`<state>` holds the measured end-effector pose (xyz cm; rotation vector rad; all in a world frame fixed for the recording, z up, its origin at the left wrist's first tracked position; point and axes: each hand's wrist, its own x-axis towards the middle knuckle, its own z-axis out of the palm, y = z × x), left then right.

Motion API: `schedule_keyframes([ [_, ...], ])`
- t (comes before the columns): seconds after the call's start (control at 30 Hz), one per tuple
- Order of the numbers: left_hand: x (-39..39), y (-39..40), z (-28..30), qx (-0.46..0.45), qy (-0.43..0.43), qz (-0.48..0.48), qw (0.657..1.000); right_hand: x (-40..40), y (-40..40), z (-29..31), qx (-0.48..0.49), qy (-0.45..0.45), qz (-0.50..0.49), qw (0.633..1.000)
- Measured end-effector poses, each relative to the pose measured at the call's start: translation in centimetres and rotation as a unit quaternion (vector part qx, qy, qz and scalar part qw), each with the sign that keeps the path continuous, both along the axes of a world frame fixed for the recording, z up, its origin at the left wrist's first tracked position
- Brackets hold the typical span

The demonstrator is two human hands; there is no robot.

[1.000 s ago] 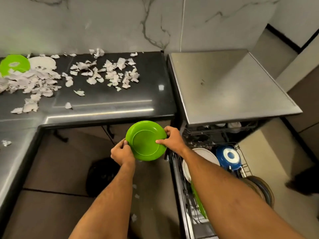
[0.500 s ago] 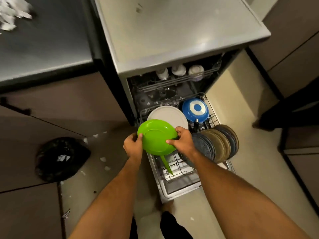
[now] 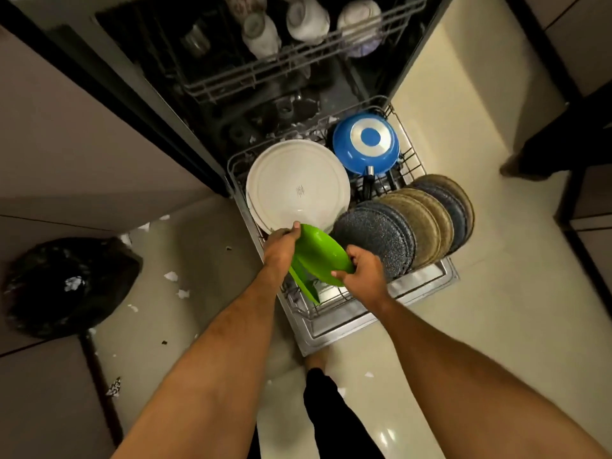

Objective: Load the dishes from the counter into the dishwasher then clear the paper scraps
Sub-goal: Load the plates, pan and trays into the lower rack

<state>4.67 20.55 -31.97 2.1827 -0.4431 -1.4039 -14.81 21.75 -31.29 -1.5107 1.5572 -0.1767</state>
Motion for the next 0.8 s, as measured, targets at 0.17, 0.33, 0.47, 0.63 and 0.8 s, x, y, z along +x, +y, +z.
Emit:
schedule_keyframes([
  [0.17,-1.4,0.8,-2.6,0.015,-0.009,-0.026,1.000,0.7,2.5,-2.5,0.026,0.028,0.009,0.999],
  [0.33,-1.5,1.5,-3.4,-0.011,-0.093,-0.050,0.994,2.6,3.3,-3.6,0.055,0.037,0.032,0.997],
  [0.47,-1.5,1.4,-3.0,-0.017,-0.131,-0.066,0.989,3.8,3.4,-3.9,0.051,0.056,0.054,0.996],
  [0.63,-1.1,1.7,-3.7,-0.026,-0.148,-0.108,0.983,5.0,2.7,-3.6,0.059,0.071,0.076,0.993],
  [0.8,-1.4,2.0,-3.9,-0.046,-0.183,-0.176,0.966,4.6,2.5,-4.0,0.077,0.104,0.085,0.988],
])
